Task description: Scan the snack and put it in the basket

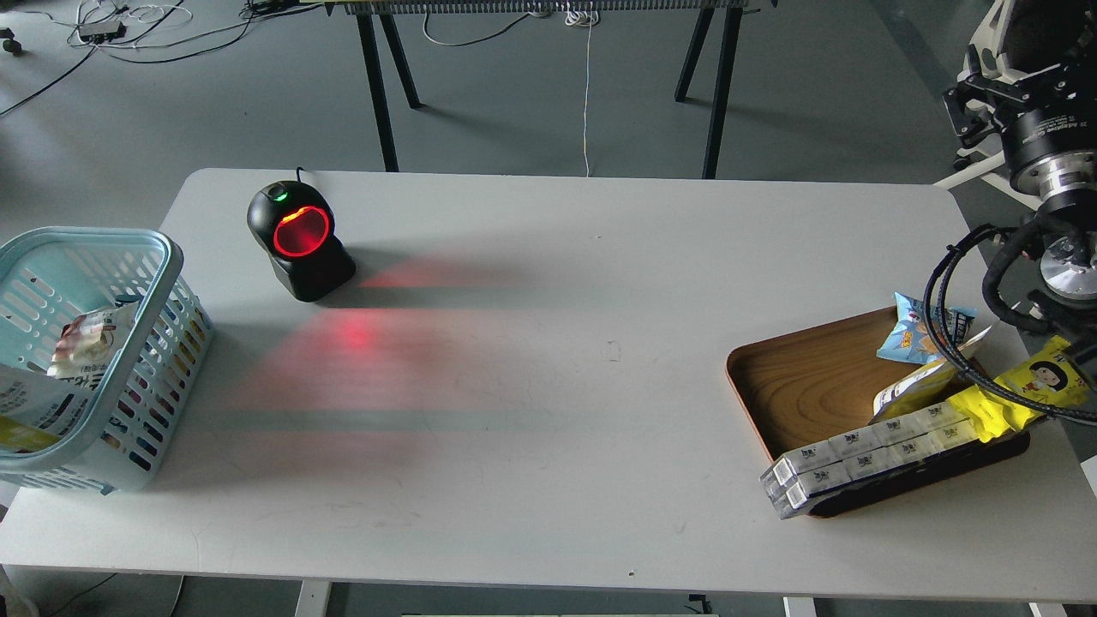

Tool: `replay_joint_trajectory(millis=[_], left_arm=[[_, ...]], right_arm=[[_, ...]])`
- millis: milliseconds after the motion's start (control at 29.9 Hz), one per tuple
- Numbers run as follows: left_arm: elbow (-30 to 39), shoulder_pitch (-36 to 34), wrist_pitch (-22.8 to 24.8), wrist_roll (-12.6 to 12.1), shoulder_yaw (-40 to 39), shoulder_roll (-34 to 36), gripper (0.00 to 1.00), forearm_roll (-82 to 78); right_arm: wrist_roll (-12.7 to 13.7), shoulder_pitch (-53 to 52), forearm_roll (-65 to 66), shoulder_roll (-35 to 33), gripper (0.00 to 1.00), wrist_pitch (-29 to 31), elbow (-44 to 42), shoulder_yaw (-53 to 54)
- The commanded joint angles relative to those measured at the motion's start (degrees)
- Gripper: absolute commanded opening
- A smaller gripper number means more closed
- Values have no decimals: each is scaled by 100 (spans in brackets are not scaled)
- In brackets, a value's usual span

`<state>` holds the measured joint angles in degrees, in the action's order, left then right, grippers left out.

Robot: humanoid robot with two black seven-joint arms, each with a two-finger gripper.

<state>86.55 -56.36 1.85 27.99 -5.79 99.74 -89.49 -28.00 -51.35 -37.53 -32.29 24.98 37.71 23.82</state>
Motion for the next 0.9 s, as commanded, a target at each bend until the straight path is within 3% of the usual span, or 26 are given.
replay_joint_trajectory(millis=[0,100,335,603,736,870], left_arm=[[-103,-121,52,1,-89,-331,83,1580],[-322,-454,192,1,-326,-954,84,2844],[-1939,-657,1387,1,-914,-2730,87,5457],[-3292,-657,1511,1,-1477,-4418,87,7321],[-4065,-657,1818,1,-2073,-5261,88,7910],[-4602,-587,2336,-284,-2891,-5947,93,8543]], right_arm=[[0,11,9,-49,99,33,35,0],[0,-42,17,-190,99,51,61,0],[0,-314,18,-330,99,51,0,9],[0,-446,18,-366,99,130,0,18],[0,-473,18,-357,99,253,-18,175],[285,-455,18,-252,99,302,-96,430]])
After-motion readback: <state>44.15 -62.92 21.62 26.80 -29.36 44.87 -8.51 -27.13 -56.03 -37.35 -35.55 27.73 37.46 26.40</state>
